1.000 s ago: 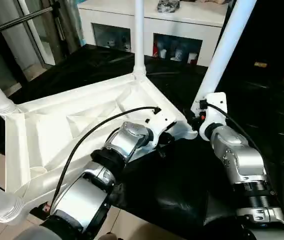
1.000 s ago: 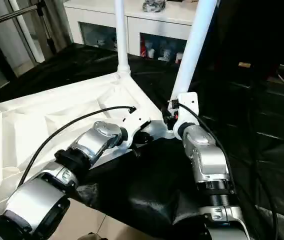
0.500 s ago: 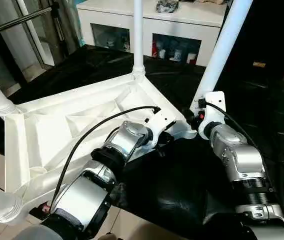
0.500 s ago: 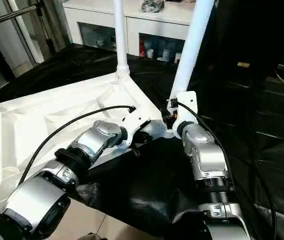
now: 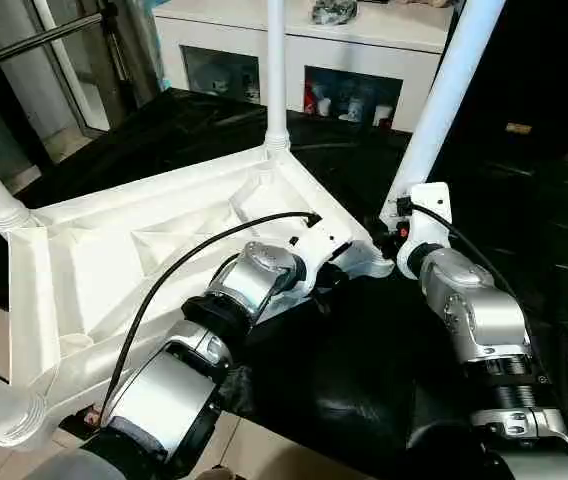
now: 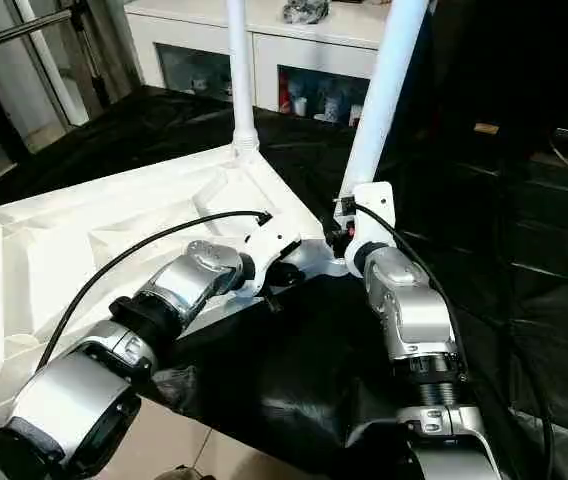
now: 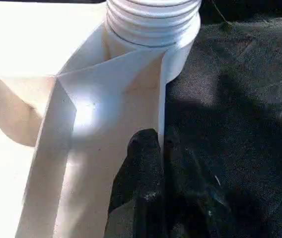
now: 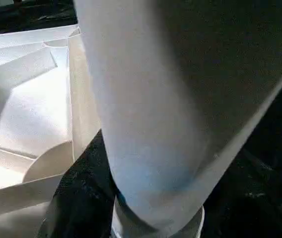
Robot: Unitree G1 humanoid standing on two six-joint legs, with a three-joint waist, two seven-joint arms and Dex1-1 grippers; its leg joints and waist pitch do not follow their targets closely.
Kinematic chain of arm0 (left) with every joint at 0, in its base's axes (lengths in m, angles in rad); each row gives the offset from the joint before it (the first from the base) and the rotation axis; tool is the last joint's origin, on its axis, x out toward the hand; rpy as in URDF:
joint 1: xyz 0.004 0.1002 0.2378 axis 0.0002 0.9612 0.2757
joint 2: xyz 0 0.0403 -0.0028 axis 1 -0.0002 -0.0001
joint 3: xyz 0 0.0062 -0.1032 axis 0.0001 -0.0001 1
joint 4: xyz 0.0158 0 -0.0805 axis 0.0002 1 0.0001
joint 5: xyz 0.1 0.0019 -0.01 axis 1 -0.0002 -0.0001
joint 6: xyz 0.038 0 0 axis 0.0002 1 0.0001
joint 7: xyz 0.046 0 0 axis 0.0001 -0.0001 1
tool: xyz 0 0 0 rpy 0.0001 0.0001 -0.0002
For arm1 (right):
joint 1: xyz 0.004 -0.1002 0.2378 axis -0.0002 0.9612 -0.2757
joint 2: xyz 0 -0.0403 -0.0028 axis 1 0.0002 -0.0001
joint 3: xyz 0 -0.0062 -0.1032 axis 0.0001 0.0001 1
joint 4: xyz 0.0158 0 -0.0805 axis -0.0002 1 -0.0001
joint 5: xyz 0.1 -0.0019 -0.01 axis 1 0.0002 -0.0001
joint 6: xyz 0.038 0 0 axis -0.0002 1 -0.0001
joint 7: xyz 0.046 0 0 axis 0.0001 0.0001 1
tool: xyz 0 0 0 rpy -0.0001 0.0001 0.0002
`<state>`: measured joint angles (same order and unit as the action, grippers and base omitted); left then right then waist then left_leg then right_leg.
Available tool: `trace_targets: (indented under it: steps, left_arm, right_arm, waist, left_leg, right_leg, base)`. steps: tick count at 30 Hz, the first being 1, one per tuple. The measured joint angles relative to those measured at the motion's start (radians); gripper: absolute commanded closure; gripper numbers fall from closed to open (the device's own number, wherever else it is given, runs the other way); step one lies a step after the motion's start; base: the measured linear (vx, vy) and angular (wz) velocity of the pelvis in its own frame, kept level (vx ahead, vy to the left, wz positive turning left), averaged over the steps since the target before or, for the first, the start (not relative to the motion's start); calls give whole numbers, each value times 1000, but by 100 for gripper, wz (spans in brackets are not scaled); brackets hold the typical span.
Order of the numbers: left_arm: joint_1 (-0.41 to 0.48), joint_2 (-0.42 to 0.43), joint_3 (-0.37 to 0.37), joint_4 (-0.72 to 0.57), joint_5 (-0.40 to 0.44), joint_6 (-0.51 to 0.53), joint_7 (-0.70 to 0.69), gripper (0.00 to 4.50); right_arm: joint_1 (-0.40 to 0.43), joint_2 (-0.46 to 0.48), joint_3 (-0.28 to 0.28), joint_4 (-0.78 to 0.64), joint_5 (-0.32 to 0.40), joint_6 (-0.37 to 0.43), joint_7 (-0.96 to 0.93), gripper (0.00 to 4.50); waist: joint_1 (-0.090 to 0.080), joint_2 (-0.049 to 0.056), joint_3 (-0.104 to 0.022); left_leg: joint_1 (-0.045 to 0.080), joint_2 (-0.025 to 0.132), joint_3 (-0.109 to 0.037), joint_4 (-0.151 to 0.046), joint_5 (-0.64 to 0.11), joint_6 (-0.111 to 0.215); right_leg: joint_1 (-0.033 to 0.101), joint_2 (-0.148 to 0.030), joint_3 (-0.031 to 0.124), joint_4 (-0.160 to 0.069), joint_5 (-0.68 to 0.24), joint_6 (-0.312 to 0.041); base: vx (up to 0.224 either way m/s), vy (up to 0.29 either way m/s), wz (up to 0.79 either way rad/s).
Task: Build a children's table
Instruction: Insert table leg to table base
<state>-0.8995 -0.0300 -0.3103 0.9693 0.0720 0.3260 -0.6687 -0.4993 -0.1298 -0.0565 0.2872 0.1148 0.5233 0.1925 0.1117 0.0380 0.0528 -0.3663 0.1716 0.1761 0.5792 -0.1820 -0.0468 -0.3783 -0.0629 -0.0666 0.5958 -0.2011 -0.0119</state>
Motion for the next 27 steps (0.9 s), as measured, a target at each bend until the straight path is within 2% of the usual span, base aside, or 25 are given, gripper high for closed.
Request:
trace_targets:
  steps: [27]
  left_arm:
    - [-1, 0, 1, 0, 0, -2, 0, 450]
  right_arm:
    - [-3, 0, -5, 2, -2, 0, 9, 261]
  waist:
    - [0, 0, 0]
  left_leg:
    - [0, 0, 1, -4, 0, 0]
  right_leg:
    - [0, 0, 0, -3, 0, 0]
  base:
    - [0, 0, 0]
